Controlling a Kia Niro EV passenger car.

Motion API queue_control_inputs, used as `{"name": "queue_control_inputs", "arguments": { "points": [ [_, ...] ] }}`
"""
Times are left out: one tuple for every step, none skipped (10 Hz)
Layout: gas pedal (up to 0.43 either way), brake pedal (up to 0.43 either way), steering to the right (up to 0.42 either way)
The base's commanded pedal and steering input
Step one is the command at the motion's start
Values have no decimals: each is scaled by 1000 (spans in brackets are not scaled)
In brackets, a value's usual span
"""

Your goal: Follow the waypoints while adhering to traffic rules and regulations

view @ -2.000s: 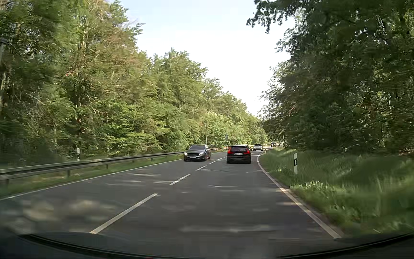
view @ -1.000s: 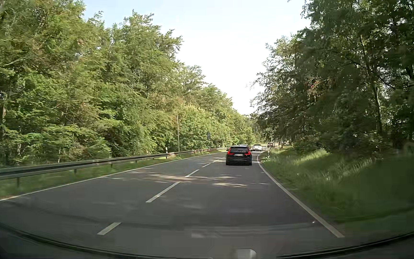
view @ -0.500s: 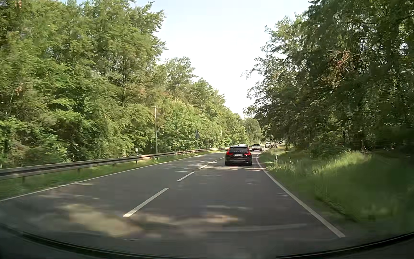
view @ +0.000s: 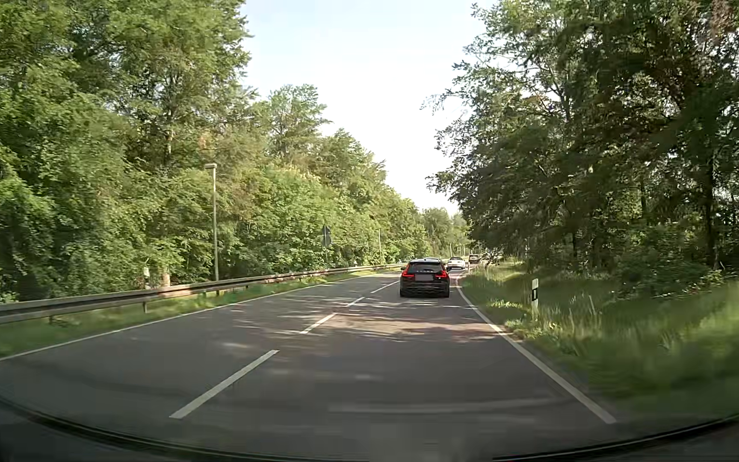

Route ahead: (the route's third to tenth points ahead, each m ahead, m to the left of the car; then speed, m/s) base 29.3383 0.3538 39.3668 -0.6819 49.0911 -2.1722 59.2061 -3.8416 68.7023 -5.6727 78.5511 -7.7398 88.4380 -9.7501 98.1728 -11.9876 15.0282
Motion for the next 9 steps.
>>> {"name": "queue_control_inputs", "arguments": {
  "points": [
    [79, 24, 16],
    [79, 24, 16],
    [79, 24, 16],
    [79, 24, 16],
    [67, 24, 15],
    [67, 24, 16],
    [59, 24, 15],
    [39, 24, 15],
    [39, 24, 15]
  ]
}}
